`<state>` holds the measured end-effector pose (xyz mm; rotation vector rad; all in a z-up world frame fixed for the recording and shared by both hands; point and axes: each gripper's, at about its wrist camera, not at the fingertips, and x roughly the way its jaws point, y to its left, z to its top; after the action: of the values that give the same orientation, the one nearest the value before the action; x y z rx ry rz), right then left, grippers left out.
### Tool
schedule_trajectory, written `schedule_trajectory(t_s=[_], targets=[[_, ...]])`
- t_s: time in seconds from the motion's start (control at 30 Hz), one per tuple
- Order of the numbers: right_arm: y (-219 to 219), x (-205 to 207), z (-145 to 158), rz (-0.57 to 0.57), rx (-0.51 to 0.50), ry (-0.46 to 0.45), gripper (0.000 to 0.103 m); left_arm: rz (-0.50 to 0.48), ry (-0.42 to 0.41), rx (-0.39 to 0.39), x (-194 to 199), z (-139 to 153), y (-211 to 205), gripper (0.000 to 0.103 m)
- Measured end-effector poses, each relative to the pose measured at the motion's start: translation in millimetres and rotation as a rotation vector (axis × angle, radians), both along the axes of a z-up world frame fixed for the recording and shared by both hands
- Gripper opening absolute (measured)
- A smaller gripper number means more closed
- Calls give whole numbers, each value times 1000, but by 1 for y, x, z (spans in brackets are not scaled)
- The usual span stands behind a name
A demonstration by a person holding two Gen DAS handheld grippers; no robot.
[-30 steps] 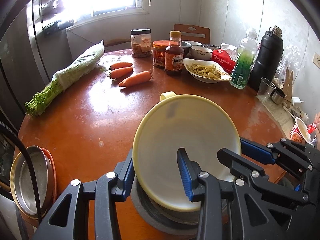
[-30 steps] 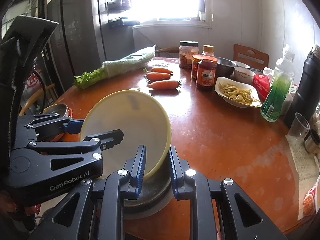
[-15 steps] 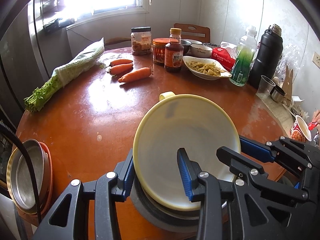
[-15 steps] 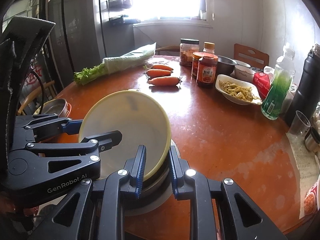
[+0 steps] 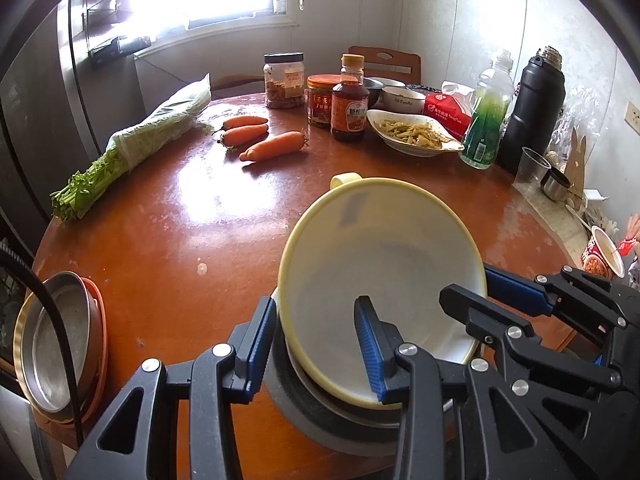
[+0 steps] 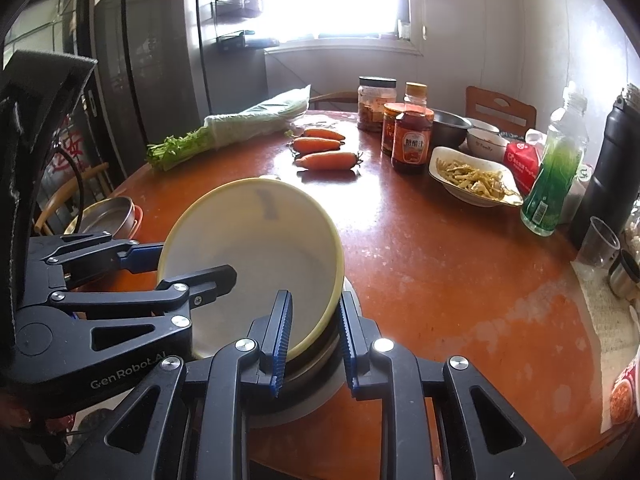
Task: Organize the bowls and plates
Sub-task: 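Lower the yellow-rimmed bowl with the left tool into the steel bowl, then open the left tool to release the yellow-rimmed bowl and withdraw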
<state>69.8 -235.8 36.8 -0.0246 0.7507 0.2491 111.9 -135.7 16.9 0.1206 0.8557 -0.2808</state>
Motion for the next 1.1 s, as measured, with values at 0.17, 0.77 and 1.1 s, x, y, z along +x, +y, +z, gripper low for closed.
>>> schedule_trajectory(t_s=[0.17, 0.77, 1.1], targets=[[-1, 0, 0, -1, 12, 7, 26, 3, -6, 10, -1, 1, 1, 40], [-4, -2, 5, -8, 33, -1, 39, 13, 0, -6, -4, 2, 9, 41], [-8, -5, 10, -14, 55, -15, 44, 15, -8, -35, -8, 8, 14, 46]])
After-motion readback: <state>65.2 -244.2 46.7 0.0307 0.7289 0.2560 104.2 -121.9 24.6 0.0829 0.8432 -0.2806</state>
